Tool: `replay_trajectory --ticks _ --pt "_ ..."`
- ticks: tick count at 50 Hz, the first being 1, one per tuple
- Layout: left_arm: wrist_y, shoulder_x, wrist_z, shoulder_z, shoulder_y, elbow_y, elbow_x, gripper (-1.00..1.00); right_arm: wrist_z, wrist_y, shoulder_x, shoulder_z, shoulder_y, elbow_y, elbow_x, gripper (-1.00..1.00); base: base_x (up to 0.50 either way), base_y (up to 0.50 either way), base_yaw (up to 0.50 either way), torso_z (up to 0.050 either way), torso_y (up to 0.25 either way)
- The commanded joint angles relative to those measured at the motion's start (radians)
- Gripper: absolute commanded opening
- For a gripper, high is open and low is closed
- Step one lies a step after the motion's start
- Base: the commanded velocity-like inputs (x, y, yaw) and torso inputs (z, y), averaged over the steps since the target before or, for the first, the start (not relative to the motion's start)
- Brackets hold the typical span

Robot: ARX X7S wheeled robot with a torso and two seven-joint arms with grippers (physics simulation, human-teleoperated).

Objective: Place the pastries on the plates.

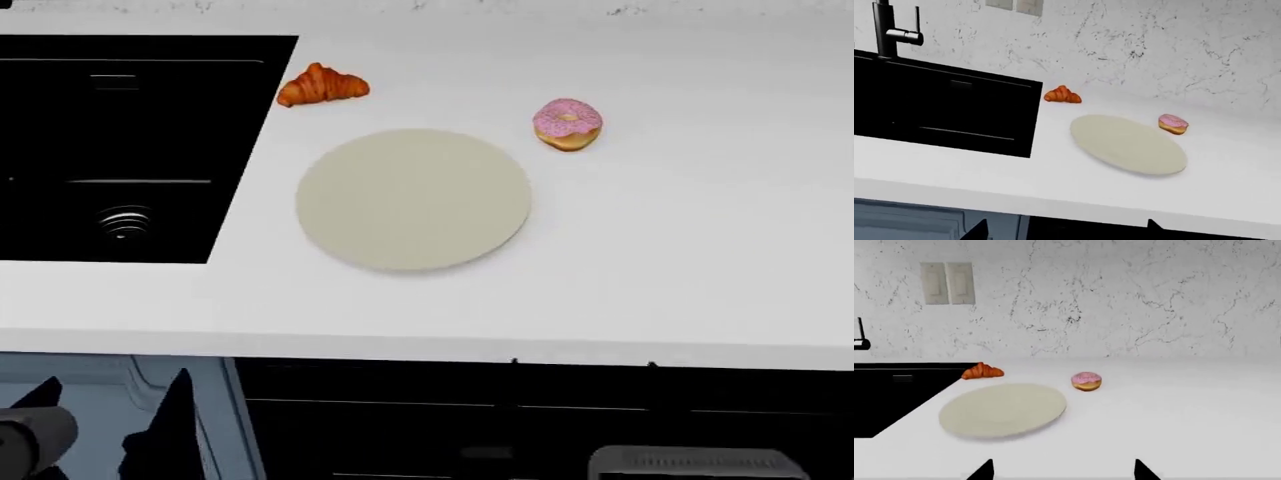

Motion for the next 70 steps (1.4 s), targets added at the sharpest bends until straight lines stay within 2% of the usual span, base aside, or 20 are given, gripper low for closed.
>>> replay_trajectory --ticks 1,4,6,8,12,16,17,20,24,25,31,34,39,49,70 --pt "-0.255 -0.128 -0.374 -0.073 -0.15 0.27 -0.48 1.0 0.064 0.32 0.037 0.058 0.083 -0.327 0.114 1.0 0.0 0.0 0.0 0.0 0.0" --pt "-0.18 -0.2 -0.487 -0.044 -0.195 0.27 -0.603 1.0 0.085 0.382 0.047 0.068 0.115 -0.379 0.146 1.0 0.0 0.0 0.0 0.0 0.0" --pt "-0.038 -0.317 -0.591 0.082 -0.251 0.271 -0.637 1.0 0.107 0.378 0.062 0.065 0.118 -0.385 0.167 1.0 0.0 0.0 0.0 0.0 0.0" --pt "0.111 -0.435 -0.684 0.221 -0.303 0.271 -0.63 1.0 0.205 0.339 0.13 0.054 0.137 -0.387 0.271 1.0 0.0 0.0 0.0 0.0 0.0" --pt "0.351 -0.609 -0.786 0.499 -0.439 0.271 -0.604 1.0 0.402 0.259 0.273 -0.003 0.188 -0.387 0.452 1.0 0.0 0.0 0.0 0.0 0.0" --pt "0.587 -0.757 -0.822 0.741 -0.55 0.271 -0.55 1.0 0.569 0.187 0.397 -0.095 0.245 -0.387 0.567 1.0 0.0 0.0 0.0 0.0 0.0" --pt "0.634 -0.779 -0.837 0.814 -0.59 0.271 -0.532 1.0 0.593 0.16 0.421 -0.115 0.254 -0.387 0.58 1.0 0.0 0.0 0.0 0.0 0.0" --pt "0.766 -0.805 -0.897 1.093 -0.778 0.271 -0.48 1.0 0.742 0.038 0.559 -0.301 0.372 -0.387 0.629 1.0 0.0 0.0 0.0 0.0 0.0" --pt "0.907 -0.814 -0.966 1.399 -0.985 0.271 -0.422 1.0 0.789 -0.022 0.605 -0.352 0.395 -0.385 0.637 1.0 0.0 0.0 0.0 0.0 0.0" --pt "0.931 -0.815 -0.98 1.456 -1.026 0.271 -0.411 1.0 0.801 -0.039 0.62 -0.379 0.407 -0.387 0.625 1.0 0.27 0.0 0.0 0.0 0.0" --pt "1.013 -0.817 -1.018 1.623 -1.14 0.27 -0.36 1.0 0.847 -0.097 0.65 -0.443 0.452 -0.385 0.63 1.0 0.42 0.0 0.0 0.0 0.0" --pt "1.041 -0.817 -1.028 1.674 -1.169 0.27 -0.346 1.0 0.85 -0.111 0.647 -0.463 0.46 -0.382 0.624 1.0 0.5 0.0 0.0 0.0 0.0" --pt "1.052 -0.826 -1.035 1.694 -1.17 0.262 -0.336 1.0 0.864 -0.138 0.662 -0.499 0.477 -0.381 0.621 1.0 0.5 0.0 0.0 0.0 0.0" --pt "1.133 -0.835 -0.99 1.694 -1.141 0.238 -0.352 1.0 0.864 -0.209 0.7 -0.565 0.471 -0.372 0.57 1.0 0.49 0.0 0.0 0.0 0.0" --pt "1.13 -0.846 -0.993 1.697 -1.149 0.239 -0.335 1.0 0.874 -0.263 0.724 -0.578 0.447 -0.36 0.559 1.0 0.43 -0.04 0.0 0.0 0.001"
